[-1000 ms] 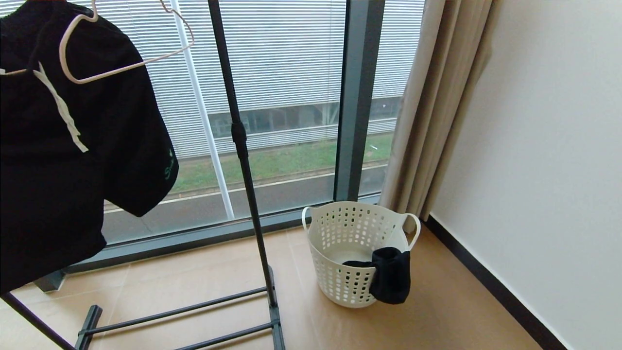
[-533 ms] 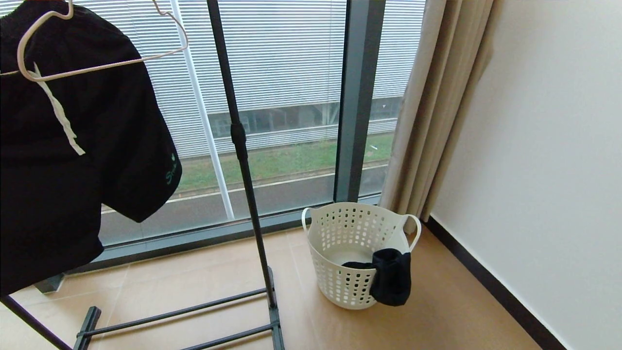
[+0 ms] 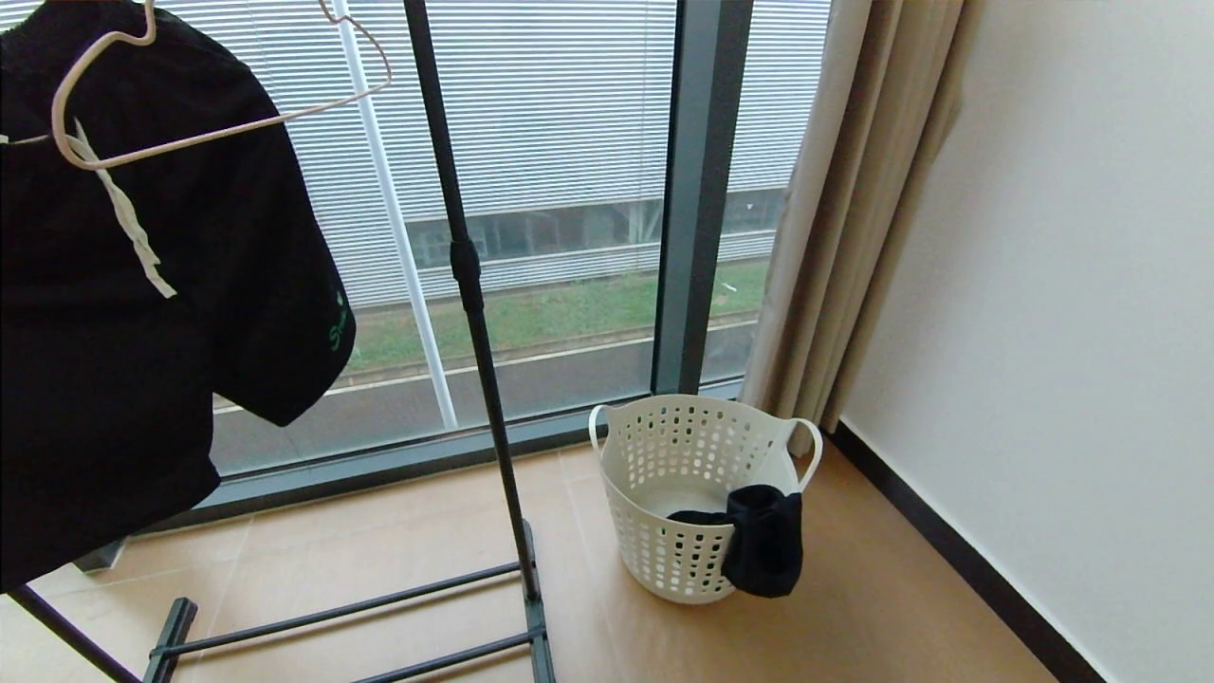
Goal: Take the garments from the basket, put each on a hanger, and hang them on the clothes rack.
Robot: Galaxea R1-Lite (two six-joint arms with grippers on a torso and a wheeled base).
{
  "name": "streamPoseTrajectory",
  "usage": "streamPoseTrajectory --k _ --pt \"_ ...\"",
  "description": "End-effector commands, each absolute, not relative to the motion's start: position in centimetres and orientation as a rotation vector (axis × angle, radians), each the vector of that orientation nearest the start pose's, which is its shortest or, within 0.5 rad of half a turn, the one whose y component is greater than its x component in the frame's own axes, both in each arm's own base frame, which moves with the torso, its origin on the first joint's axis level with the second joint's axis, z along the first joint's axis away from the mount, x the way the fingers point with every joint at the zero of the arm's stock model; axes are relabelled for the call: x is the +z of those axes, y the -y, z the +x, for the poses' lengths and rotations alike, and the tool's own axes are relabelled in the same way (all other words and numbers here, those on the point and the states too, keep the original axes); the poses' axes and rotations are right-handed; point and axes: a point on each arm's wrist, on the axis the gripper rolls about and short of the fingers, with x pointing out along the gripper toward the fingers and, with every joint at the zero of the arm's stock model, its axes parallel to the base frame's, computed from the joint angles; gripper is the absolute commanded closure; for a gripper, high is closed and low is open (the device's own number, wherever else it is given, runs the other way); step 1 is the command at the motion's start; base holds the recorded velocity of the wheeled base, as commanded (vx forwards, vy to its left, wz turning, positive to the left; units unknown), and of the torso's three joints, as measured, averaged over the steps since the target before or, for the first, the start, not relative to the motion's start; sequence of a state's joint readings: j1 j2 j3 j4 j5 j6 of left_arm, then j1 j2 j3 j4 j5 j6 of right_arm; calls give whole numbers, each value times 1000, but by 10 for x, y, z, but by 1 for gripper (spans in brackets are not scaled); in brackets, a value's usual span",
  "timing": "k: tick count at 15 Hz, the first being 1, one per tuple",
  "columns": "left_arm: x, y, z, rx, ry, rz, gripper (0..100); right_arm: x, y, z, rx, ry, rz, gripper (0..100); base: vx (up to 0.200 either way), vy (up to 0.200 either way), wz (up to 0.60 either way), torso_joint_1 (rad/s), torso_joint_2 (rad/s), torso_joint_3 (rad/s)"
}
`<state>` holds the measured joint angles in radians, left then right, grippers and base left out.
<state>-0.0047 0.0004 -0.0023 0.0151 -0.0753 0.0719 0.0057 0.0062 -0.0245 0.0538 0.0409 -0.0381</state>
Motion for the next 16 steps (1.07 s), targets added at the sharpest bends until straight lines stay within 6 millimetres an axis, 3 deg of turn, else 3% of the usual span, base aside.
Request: streamPoseTrajectory --k 1,16 --pt "75 2 -23 -80 -9 70 0 77 -1 -24 48 -36 -36 0 0 0 0 7 2 -80" --pt "75 1 -23 -79 -12 49 0 77 -1 -24 47 -34 -36 0 0 0 0 3 3 -151"
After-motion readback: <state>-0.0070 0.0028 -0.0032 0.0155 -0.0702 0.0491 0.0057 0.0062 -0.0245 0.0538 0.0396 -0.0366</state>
